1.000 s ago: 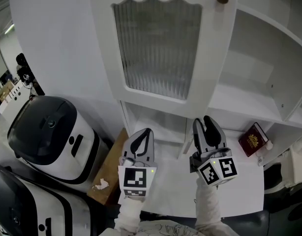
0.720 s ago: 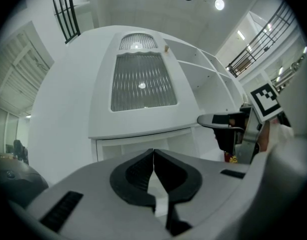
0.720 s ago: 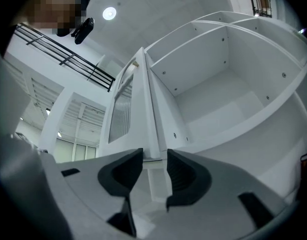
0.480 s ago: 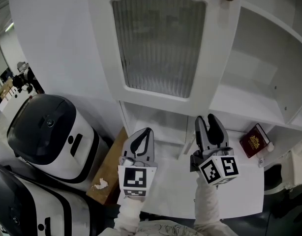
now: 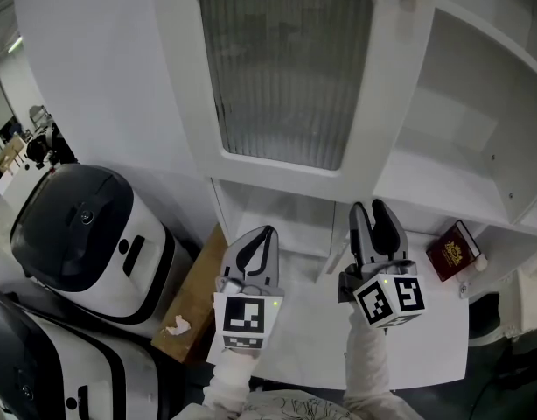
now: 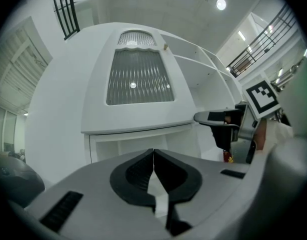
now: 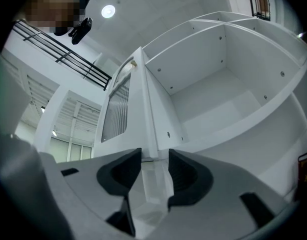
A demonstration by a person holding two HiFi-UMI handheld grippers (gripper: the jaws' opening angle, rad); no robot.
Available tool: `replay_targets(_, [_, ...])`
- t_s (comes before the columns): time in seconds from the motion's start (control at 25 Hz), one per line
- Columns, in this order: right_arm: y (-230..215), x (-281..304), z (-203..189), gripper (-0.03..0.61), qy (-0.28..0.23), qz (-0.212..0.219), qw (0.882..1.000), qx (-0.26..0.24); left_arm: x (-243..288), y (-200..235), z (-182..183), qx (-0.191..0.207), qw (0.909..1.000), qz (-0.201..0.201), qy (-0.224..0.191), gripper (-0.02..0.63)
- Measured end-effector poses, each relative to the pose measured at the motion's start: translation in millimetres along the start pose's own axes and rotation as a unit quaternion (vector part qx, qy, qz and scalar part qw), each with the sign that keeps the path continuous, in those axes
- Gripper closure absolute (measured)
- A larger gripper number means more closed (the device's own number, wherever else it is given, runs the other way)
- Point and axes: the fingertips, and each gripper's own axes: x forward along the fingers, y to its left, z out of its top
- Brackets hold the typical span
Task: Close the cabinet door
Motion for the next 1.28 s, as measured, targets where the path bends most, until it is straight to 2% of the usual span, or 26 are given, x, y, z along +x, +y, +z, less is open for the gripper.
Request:
replay_targets(0.48, [-2,2,0,0.423,0.007,-0.051,0.998,-0.023,-2,9,0,-0.007,0.9999,0.008,-0.003,0.609])
replay_targets(0.84, [-2,2,0,0.425,0.025,-0.062,0.997,-0.036,-12,12,5,-0.012,0.9998,0.009,-0.009,0.609])
replay_targets(1.0, [4,-3,3,0.46,0.03,-0.069,0.996,-0.054,-20,13,9,-0.015,0.9998,0.005,-0.015,0.609])
replay_targets(1.28, [16,-31,16,0.483,0.018,-0.096,0.992,-0.08,-34,10,19,-0.019,0.9994,-0.008,-0.027,0.609])
